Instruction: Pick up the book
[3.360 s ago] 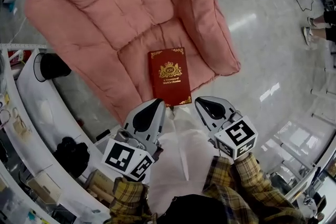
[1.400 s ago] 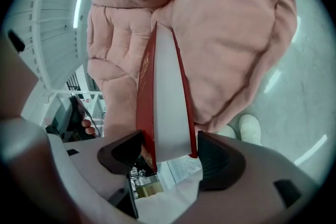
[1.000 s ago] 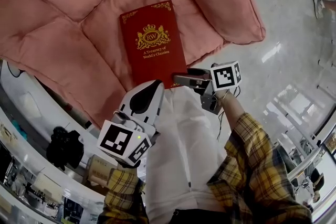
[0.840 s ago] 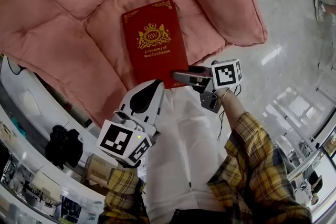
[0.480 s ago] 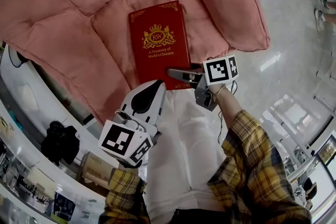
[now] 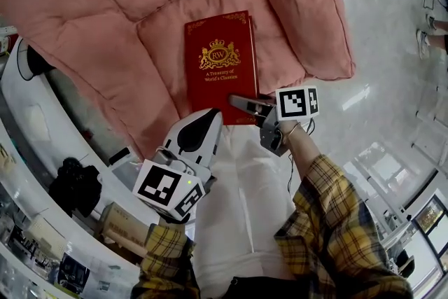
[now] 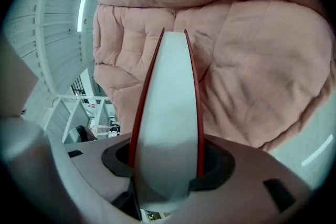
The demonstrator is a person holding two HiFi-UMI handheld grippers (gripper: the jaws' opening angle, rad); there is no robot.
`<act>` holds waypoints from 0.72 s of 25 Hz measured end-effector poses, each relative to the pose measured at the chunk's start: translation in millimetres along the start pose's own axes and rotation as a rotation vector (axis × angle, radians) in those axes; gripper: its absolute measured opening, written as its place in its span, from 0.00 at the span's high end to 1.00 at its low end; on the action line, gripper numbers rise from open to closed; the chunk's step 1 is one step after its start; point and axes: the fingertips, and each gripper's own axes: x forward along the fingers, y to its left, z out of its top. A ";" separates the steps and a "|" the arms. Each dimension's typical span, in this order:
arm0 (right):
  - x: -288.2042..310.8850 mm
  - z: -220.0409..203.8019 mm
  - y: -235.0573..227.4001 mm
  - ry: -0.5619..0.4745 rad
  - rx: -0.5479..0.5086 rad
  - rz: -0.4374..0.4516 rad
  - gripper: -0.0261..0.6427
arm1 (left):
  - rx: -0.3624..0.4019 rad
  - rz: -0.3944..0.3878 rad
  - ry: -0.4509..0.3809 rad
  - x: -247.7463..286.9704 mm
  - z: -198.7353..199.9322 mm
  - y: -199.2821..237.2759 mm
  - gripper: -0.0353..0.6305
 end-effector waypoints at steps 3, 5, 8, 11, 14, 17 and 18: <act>-6.3 0.0 15.9 -0.015 -0.009 -0.003 0.58 | 0.006 0.002 -0.019 -10.7 11.5 -4.9 0.94; -10.3 -2.8 29.2 -0.012 -0.016 0.001 0.58 | 0.009 0.003 -0.024 -18.3 18.8 -8.9 0.94; -18.8 -4.0 51.3 -0.007 -0.030 0.011 0.58 | 0.008 0.005 -0.035 -26.6 32.4 -16.0 0.94; -29.3 -3.1 74.7 -0.007 -0.058 0.017 0.58 | 0.003 0.007 -0.064 -35.0 49.1 -24.7 0.94; -43.6 -5.0 100.3 -0.013 -0.083 0.024 0.58 | 0.003 0.010 -0.088 -45.3 64.3 -36.6 0.94; -59.1 3.3 127.4 -0.024 -0.121 0.036 0.58 | 0.012 0.009 -0.123 -51.2 86.8 -49.6 0.94; -64.3 6.1 136.5 -0.028 -0.132 0.039 0.58 | 0.017 0.007 -0.134 -53.4 94.7 -54.4 0.94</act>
